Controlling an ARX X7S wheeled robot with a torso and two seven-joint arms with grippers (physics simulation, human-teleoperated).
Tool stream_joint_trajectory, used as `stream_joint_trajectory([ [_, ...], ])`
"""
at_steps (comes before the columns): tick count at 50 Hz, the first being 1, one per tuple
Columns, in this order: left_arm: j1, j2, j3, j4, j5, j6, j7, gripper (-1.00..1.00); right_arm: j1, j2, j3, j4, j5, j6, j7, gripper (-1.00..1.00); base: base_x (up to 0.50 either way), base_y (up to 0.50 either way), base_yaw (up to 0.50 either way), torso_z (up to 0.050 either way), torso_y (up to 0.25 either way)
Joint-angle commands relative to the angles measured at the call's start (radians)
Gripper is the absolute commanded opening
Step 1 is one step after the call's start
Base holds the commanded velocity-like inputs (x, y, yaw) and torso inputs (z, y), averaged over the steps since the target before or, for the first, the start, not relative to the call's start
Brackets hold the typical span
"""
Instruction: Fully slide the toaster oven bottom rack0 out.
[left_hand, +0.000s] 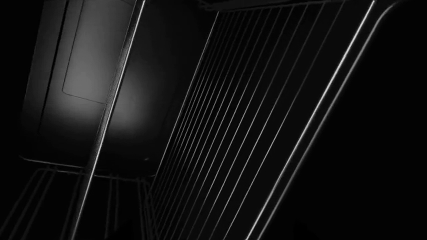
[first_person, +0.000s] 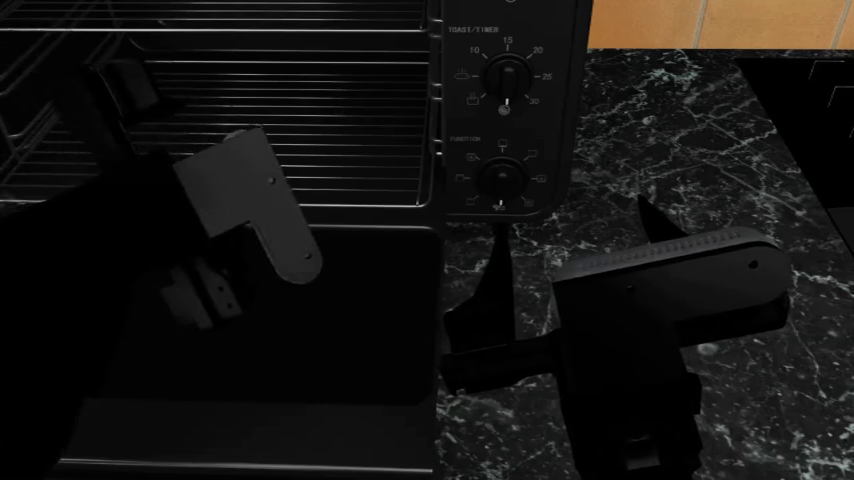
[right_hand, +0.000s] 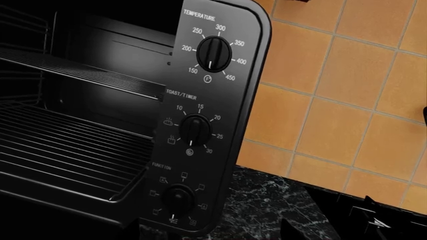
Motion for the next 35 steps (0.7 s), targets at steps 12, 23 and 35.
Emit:
stream_joint_trajectory([
  [12,0.026,0.046,0.023,-0.381,0.004,0.304,-0.015,1.00,-0.006,0.006,-0.010,0.027,-0.003,-0.022,0.006,1.00,0.00,0.00,0.00,0.000,0.000],
  [23,0.023,0.051,0.009,-0.446,-0.002,0.344,-0.026,-1.00,-0.006,0.011,-0.016,0.025,-0.002,-0.019,0.011,1.00,0.00,0.00,0.00,0.000,0.000],
  [35,0.056,-0.005,-0.002,-0.248,-0.001,0.249,-0.032,-1.00,-0.006,0.015,-0.024,0.021,0.001,-0.016,0.016,1.00,-0.01,0.00,0.01,0.000,0.003],
])
